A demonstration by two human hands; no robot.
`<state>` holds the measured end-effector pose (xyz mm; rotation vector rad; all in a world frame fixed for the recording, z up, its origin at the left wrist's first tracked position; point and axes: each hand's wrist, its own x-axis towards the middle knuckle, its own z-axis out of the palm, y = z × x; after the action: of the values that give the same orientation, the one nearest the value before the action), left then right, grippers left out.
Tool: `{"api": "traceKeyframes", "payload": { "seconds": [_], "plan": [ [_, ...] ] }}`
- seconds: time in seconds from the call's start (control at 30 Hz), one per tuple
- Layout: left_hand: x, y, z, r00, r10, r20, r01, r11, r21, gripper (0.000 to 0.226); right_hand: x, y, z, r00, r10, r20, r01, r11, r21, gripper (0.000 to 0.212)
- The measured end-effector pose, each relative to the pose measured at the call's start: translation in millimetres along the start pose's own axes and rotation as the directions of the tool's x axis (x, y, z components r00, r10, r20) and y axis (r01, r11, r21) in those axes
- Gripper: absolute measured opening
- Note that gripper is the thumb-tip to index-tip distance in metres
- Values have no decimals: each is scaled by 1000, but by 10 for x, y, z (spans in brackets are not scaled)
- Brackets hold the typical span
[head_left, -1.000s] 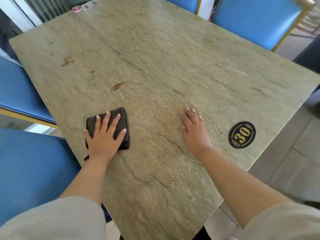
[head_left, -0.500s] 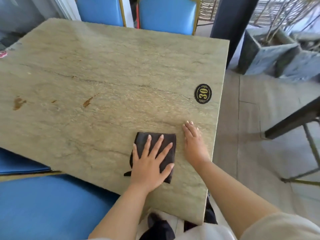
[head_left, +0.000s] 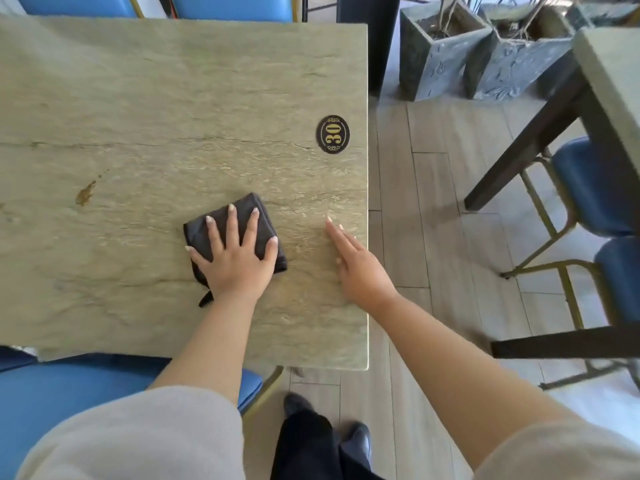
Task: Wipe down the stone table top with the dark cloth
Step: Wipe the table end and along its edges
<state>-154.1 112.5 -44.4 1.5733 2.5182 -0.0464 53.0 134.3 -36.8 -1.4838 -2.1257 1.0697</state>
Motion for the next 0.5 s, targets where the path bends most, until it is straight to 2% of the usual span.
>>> {"api": "traceKeyframes", "payload": {
  "seconds": [0.1, 0.17, 0.23, 0.27, 0.33, 0.4, 0.47, 0.5],
  "plan": [
    [-521, 272, 97, 988, 153, -6, -153, 988, 17, 64, -32, -27, -124, 998, 35, 59, -37, 999, 31, 78],
    [-881, 386, 161, 969, 246, 20, -247, 969, 27, 66, -96, -40, -191, 996, 63, 69, -68, 995, 75, 74],
    [-1074, 384, 176, 947, 314, 66, -315, 949, 5, 67, -183, -55, -201, 995, 88, 40, -91, 991, 94, 67],
    [-1084, 338, 135, 941, 330, 74, -327, 943, -58, 66, -223, -78, -183, 995, 104, 7, -104, 991, 88, 64],
    [-994, 167, 33, 961, 278, 4, -271, 940, -208, 61, -265, -175, -106, 988, 137, -66, -134, 989, 56, 58],
    [-862, -70, -34, 996, 81, -41, -89, 968, -234, 61, -279, -326, 35, 989, 105, -107, -108, 994, -23, 49],
    [-769, -245, -51, 992, -96, 85, 112, 968, -223, 67, -280, -491, 234, 998, -29, -61, 14, 975, -221, 46],
    [-750, -275, -43, 980, -127, 150, 156, 967, -203, 68, -272, -553, 356, 996, -87, 4, 83, 938, -336, 51]
  ]
}}
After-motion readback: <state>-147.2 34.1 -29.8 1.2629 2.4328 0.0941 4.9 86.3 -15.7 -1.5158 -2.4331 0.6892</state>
